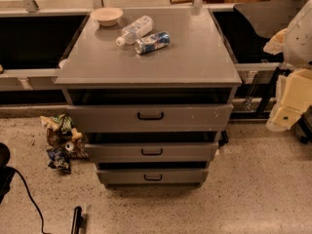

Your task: Open top drawer

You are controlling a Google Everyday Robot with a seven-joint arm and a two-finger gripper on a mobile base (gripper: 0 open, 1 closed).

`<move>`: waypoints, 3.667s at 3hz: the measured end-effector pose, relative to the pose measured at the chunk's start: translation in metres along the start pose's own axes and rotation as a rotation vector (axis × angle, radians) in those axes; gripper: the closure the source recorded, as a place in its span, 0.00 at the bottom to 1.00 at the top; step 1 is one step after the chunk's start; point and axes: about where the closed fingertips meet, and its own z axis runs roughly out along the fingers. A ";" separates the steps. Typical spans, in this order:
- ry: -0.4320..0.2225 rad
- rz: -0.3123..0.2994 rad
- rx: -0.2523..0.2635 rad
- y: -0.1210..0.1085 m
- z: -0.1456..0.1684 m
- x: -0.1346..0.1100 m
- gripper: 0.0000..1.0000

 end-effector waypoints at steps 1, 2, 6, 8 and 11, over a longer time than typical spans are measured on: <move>0.000 0.000 0.000 0.000 0.000 0.000 0.00; -0.025 -0.047 -0.047 0.013 0.039 -0.005 0.00; -0.148 -0.153 -0.200 0.055 0.173 -0.028 0.00; -0.204 -0.282 -0.065 0.001 0.241 -0.043 0.00; -0.243 -0.320 -0.031 -0.025 0.301 -0.053 0.00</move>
Offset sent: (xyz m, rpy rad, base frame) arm -0.0016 0.0403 -0.1278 0.0648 0.1178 0.1950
